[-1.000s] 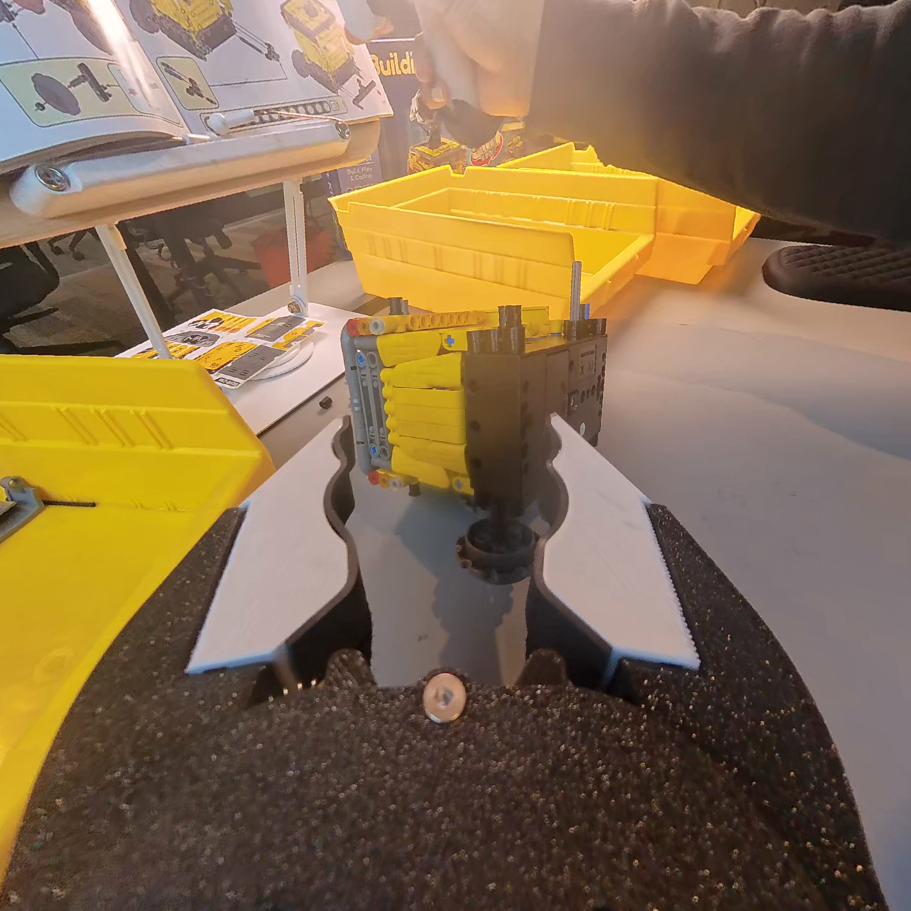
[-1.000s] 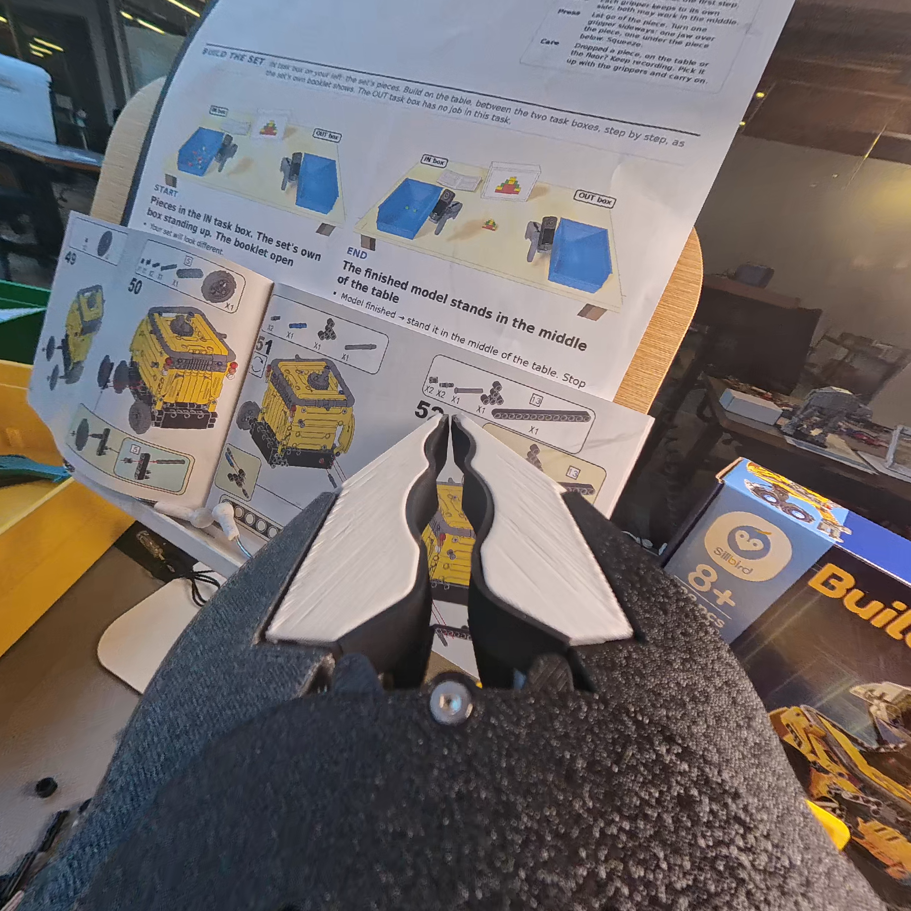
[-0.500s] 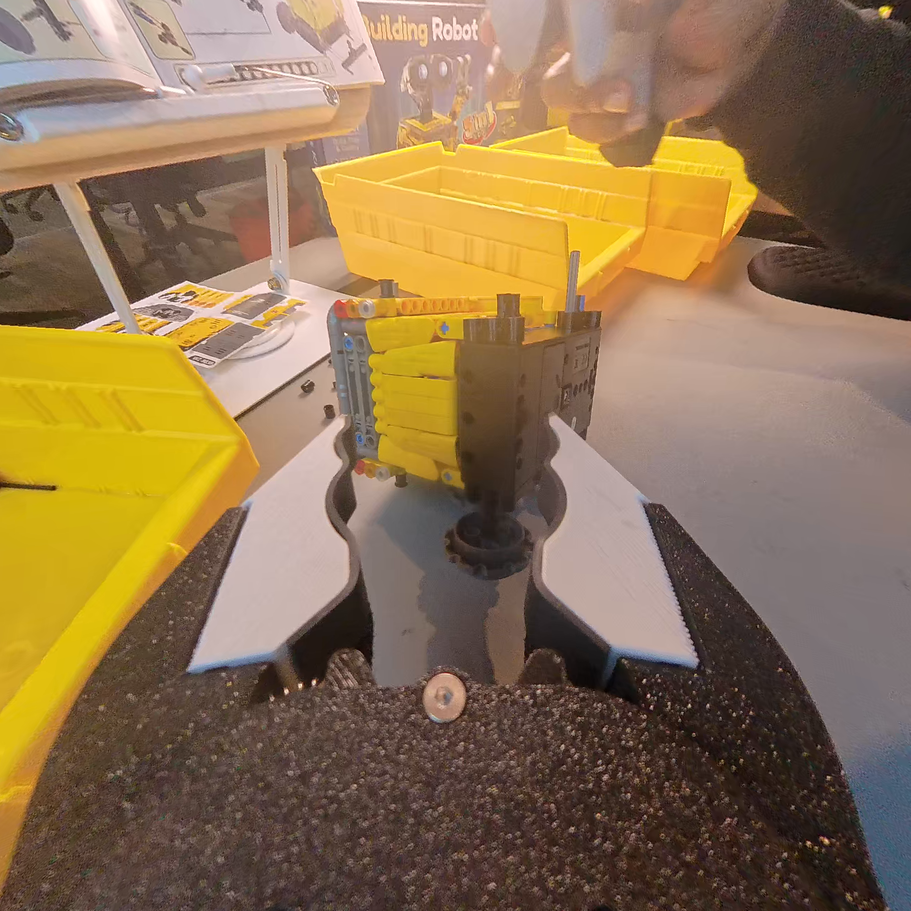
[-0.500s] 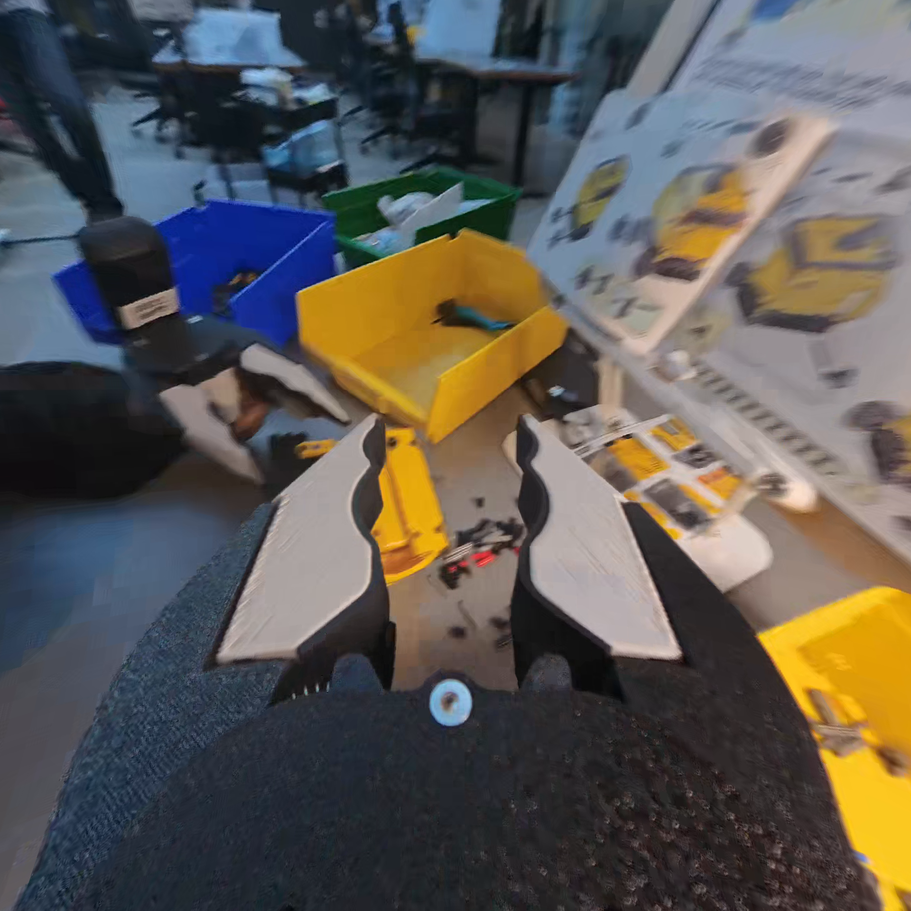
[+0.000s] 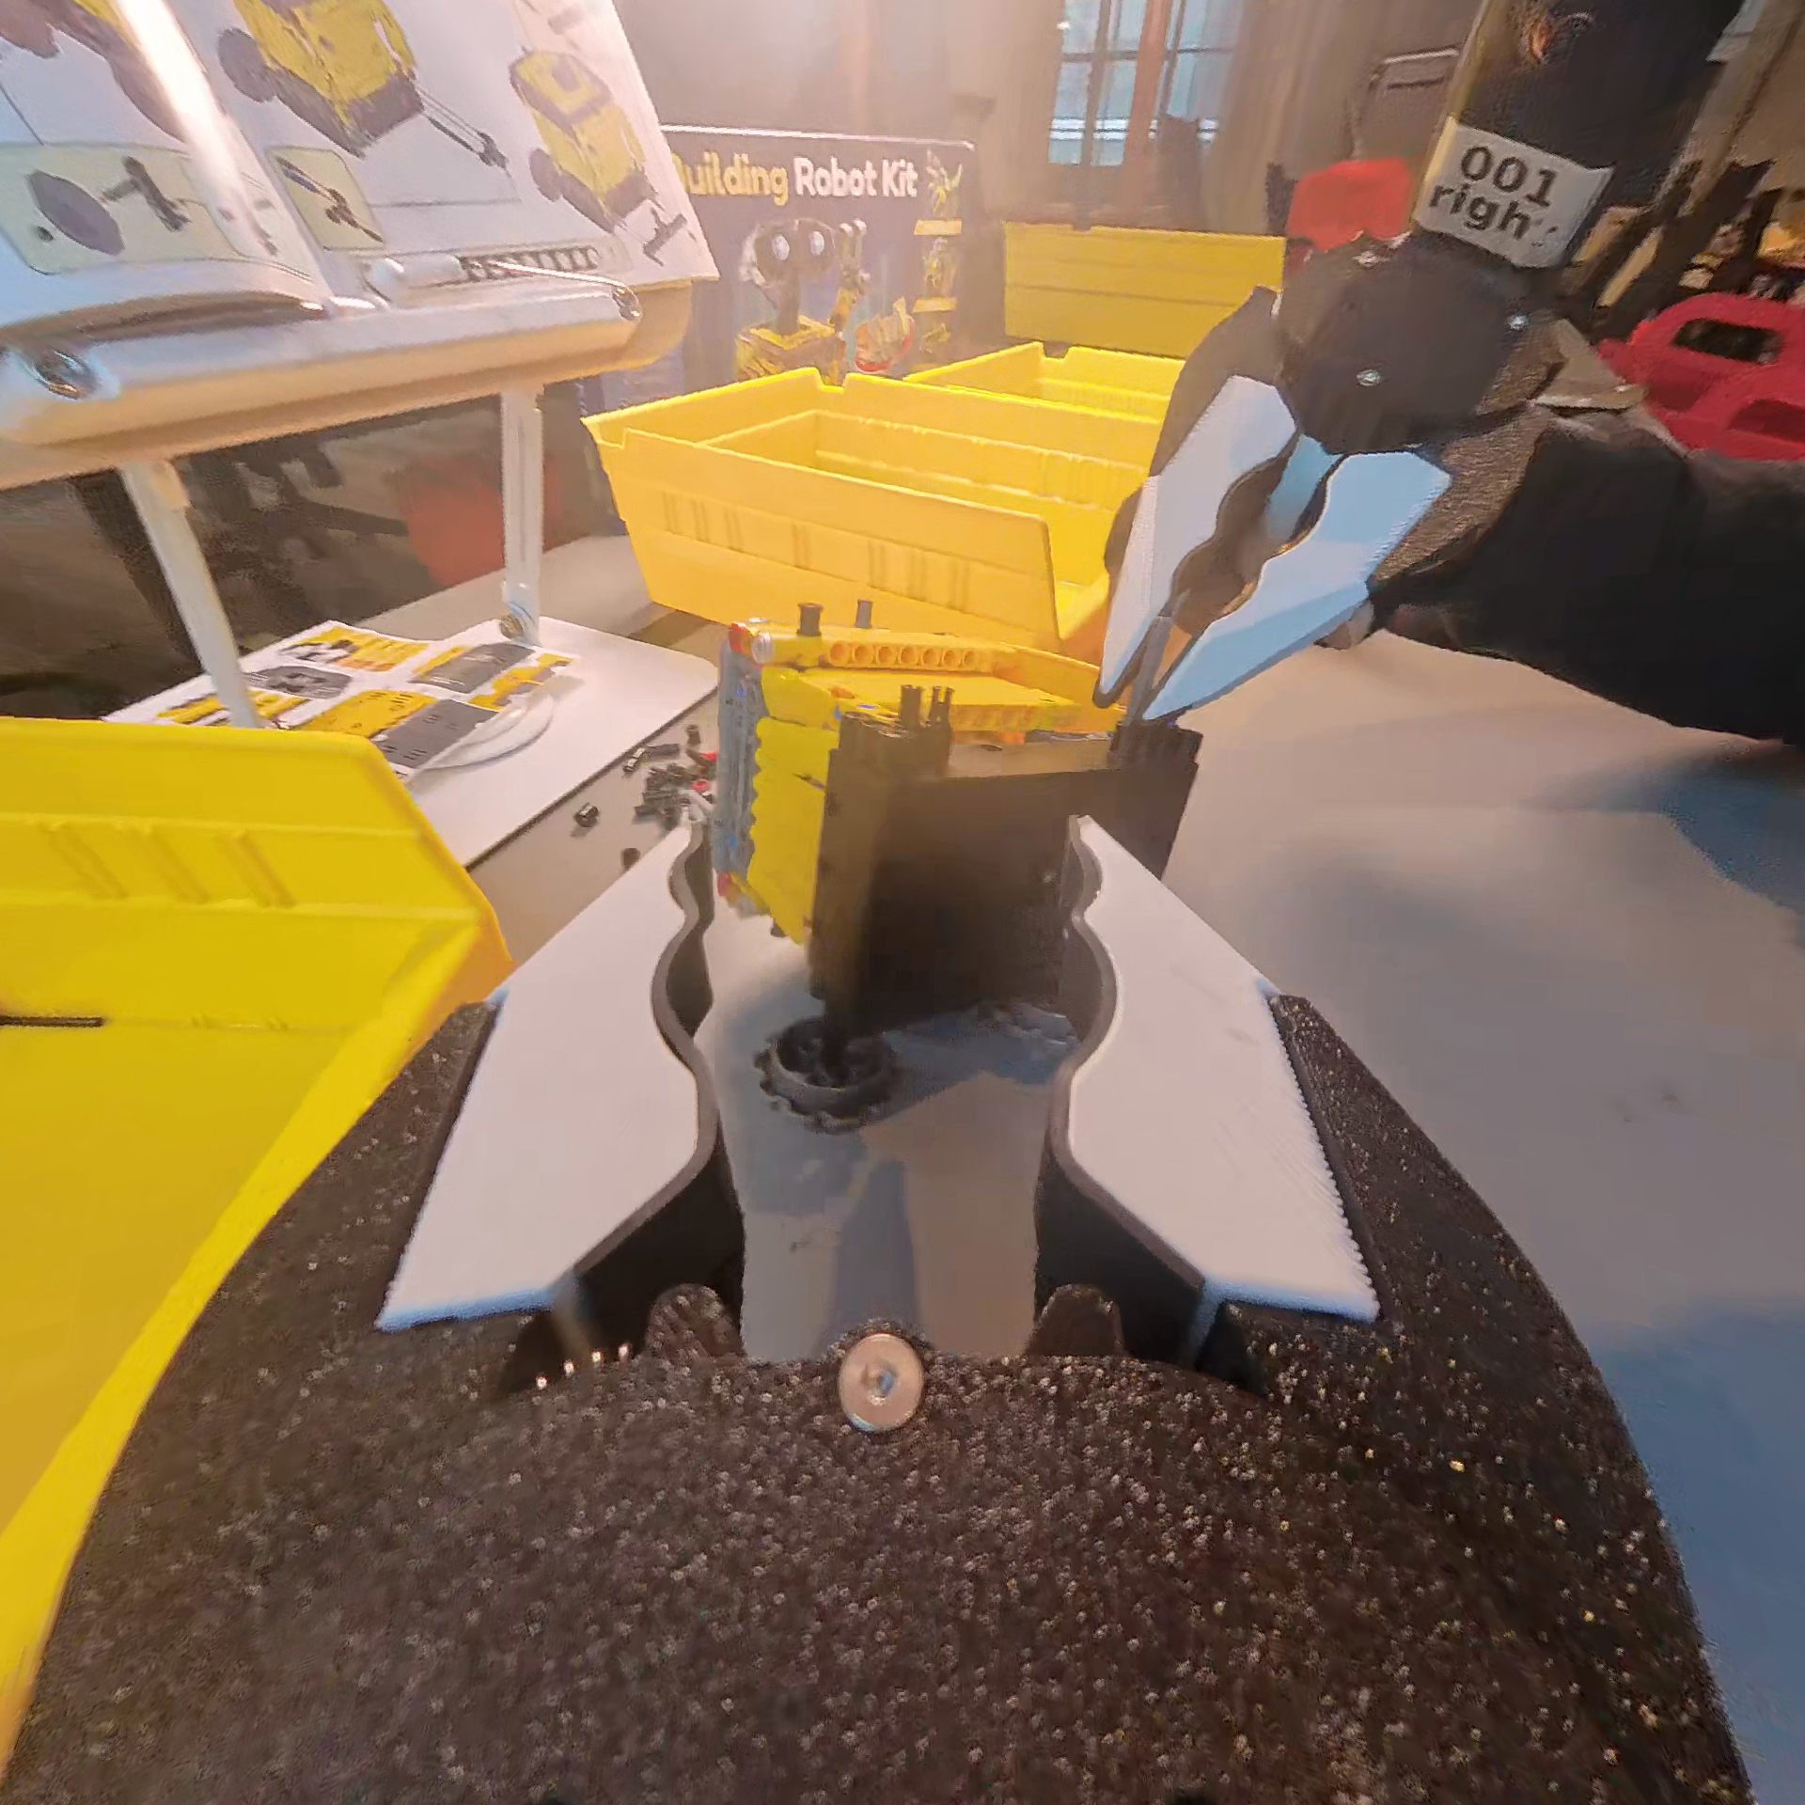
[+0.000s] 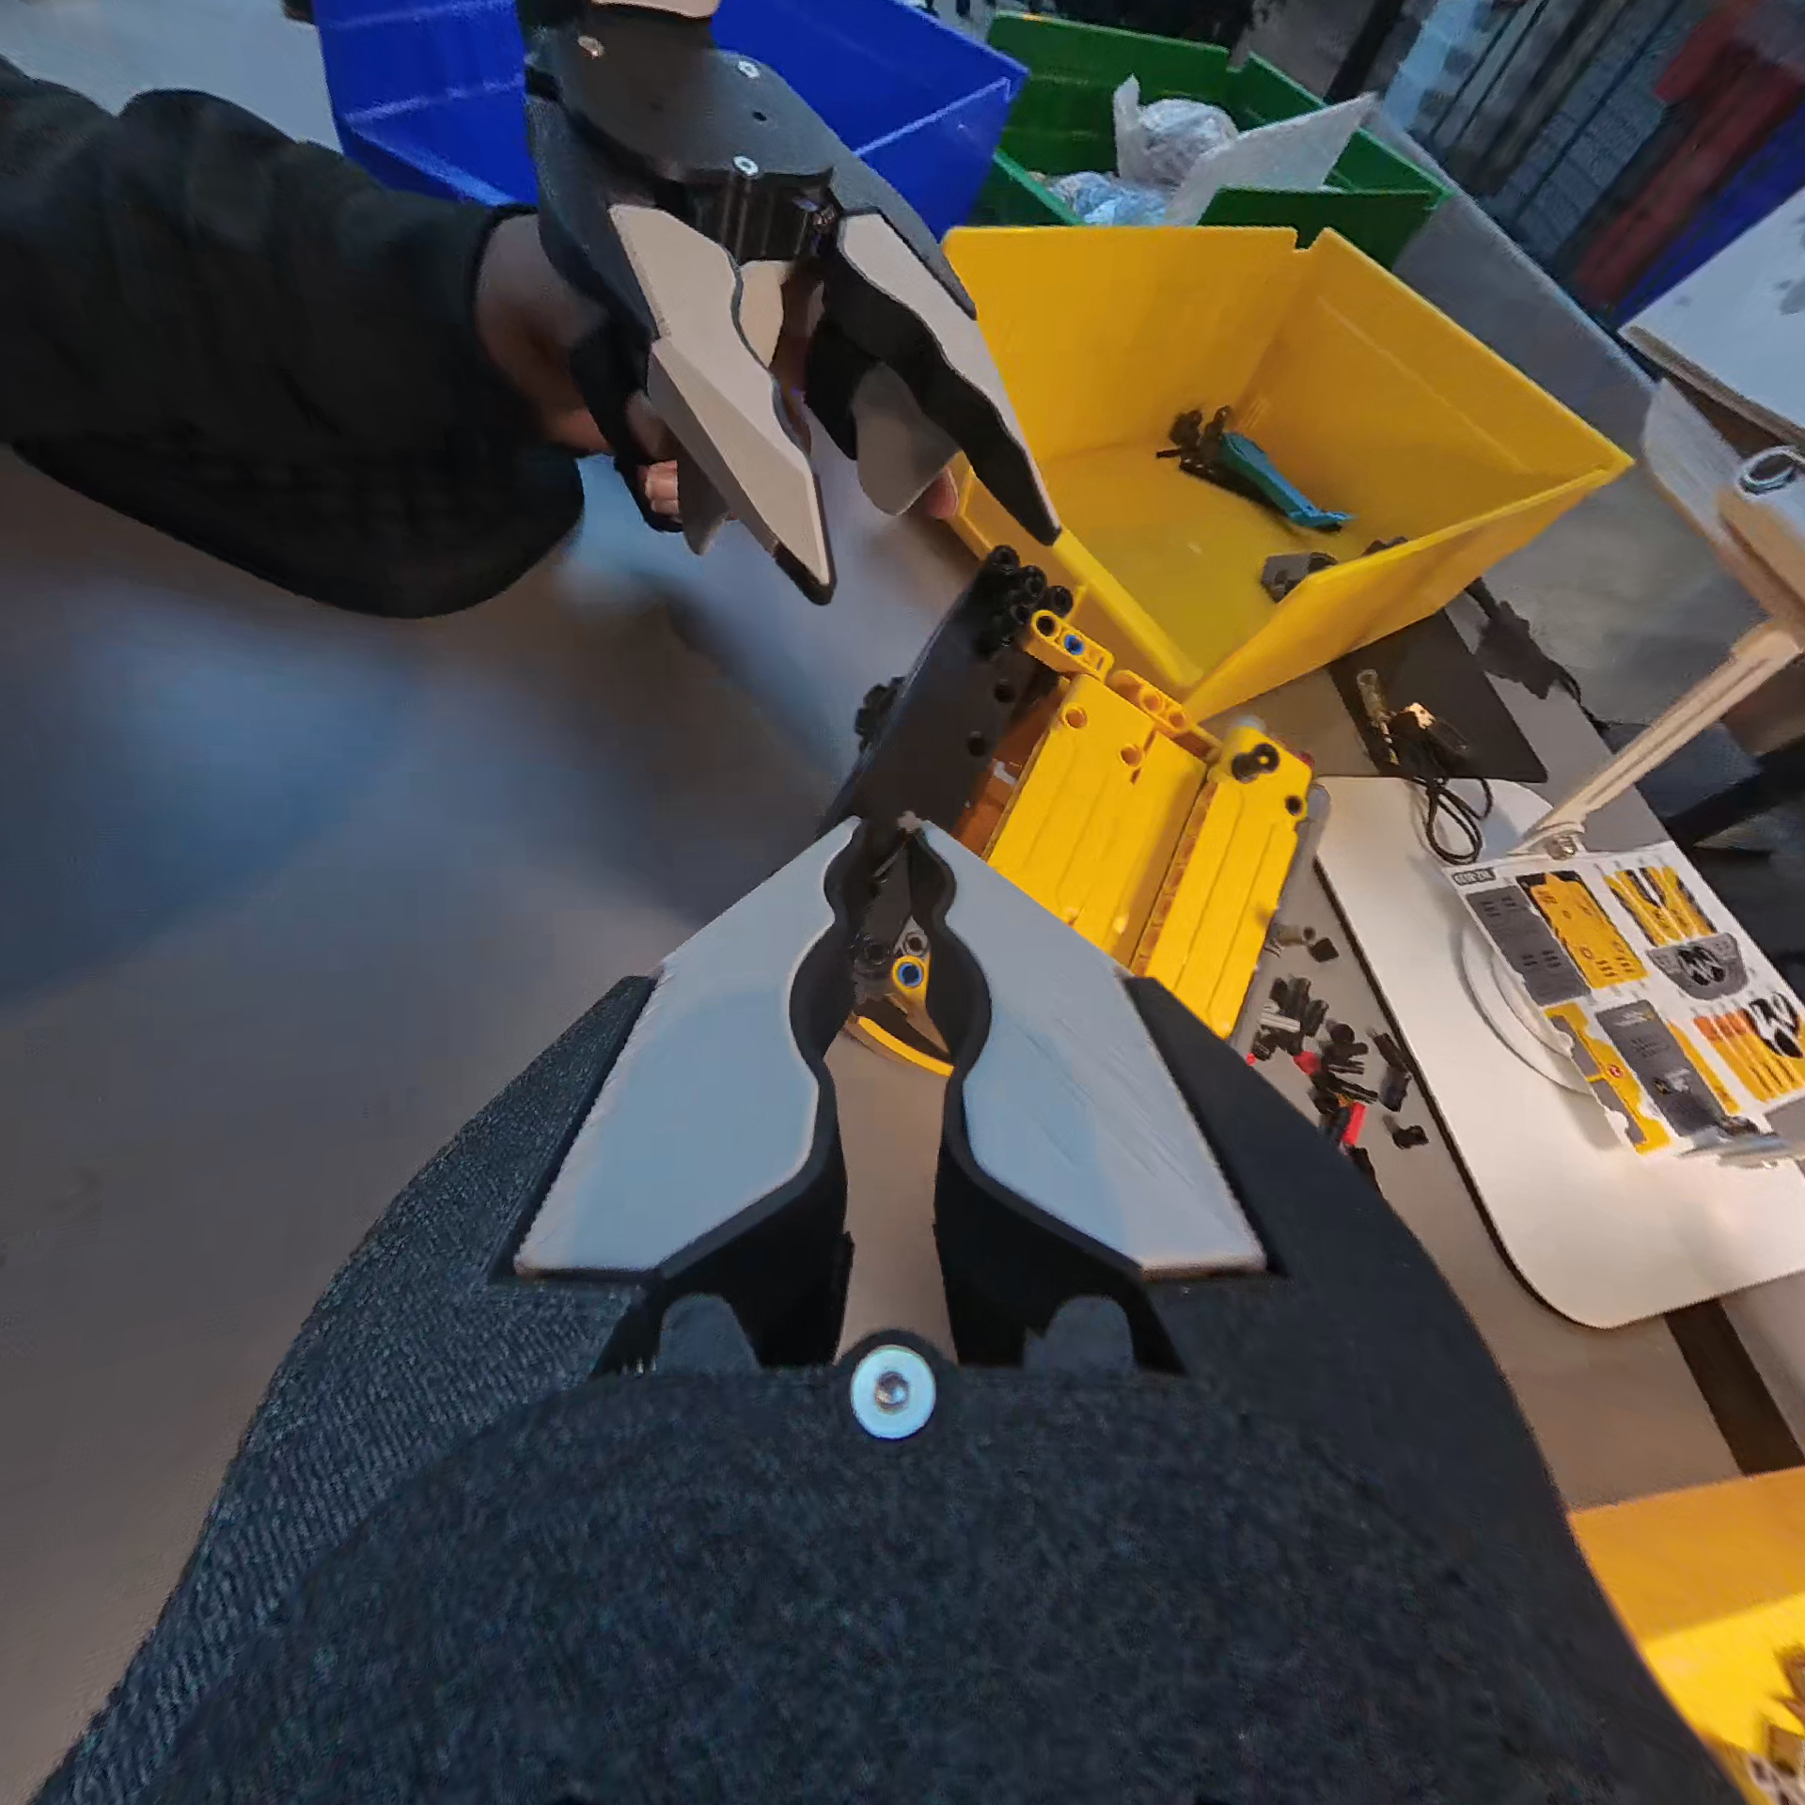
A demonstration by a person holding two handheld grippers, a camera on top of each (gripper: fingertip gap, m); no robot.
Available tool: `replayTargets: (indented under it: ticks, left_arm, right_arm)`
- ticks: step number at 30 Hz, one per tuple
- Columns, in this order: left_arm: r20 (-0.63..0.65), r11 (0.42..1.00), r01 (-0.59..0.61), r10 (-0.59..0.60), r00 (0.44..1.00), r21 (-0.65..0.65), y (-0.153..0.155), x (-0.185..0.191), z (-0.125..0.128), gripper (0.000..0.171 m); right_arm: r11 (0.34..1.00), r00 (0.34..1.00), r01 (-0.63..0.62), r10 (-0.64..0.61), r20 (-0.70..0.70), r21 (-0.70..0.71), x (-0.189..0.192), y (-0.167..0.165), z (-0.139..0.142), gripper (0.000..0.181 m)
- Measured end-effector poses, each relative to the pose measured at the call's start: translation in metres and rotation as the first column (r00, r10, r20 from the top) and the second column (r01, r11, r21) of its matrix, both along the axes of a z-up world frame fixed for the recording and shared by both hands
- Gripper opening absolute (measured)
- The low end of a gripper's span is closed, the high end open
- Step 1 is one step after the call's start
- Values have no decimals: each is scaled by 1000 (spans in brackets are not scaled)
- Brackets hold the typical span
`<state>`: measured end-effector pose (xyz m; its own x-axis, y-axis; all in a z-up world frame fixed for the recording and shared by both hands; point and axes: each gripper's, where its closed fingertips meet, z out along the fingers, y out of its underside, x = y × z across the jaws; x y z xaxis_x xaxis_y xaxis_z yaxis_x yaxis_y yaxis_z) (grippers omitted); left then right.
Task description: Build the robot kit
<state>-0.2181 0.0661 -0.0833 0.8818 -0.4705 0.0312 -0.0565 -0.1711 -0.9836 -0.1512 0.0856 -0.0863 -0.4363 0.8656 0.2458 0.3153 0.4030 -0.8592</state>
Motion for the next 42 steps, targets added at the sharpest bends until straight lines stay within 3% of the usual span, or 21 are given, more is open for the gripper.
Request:
replayTargets:
  ticks: [2,7,11,13,17,21,24,27,31,37,42]
  left_arm:
    - [-6,996,74,-74,997,-40,-6,9,-7,75]
    - [-38,978,141,-149,988,-151,-13,23,-29,113]
    - [-78,966,159,-178,981,-203,-14,29,-40,118]
    - [-142,970,136,-166,976,-199,-14,29,-42,111]
    - [-356,991,34,-78,931,-129,-21,17,-36,69]
    - [-499,980,-199,167,850,-12,-33,-21,-19,58]
    - [-495,931,-364,305,813,-24,-48,-51,-20,53]
    - [-416,883,-460,386,823,-90,-63,-70,-27,53]
    - [-375,818,-564,489,788,-118,-79,-86,-28,52]
    - [-345,816,-564,497,796,-124,-80,-76,-23,43]
    - [-308,835,-542,494,813,-90,-72,-63,-19,38]
  right_arm:
    - [999,999,-42,42,-10,32,-1,-7,1,5]
    - [964,982,-176,185,-28,197,5,-29,2,4]
    - [912,958,-266,285,-17,312,10,-47,2,4]
    - [879,946,-289,323,-27,380,9,-53,2,5]
    - [784,917,-309,396,-50,538,-5,-63,6,6]
    - [724,890,-299,447,-93,621,-36,-66,16,6]
    - [752,883,-328,459,-98,571,-66,-68,18,6]
    - [803,873,-400,480,-82,442,-92,-74,17,6]
    - [856,879,-447,475,-50,261,-116,-72,14,7]
    - [883,882,-470,470,22,-10,-114,-63,11,4]
    - [922,927,-373,376,3,-102,-116,-44,11,6]
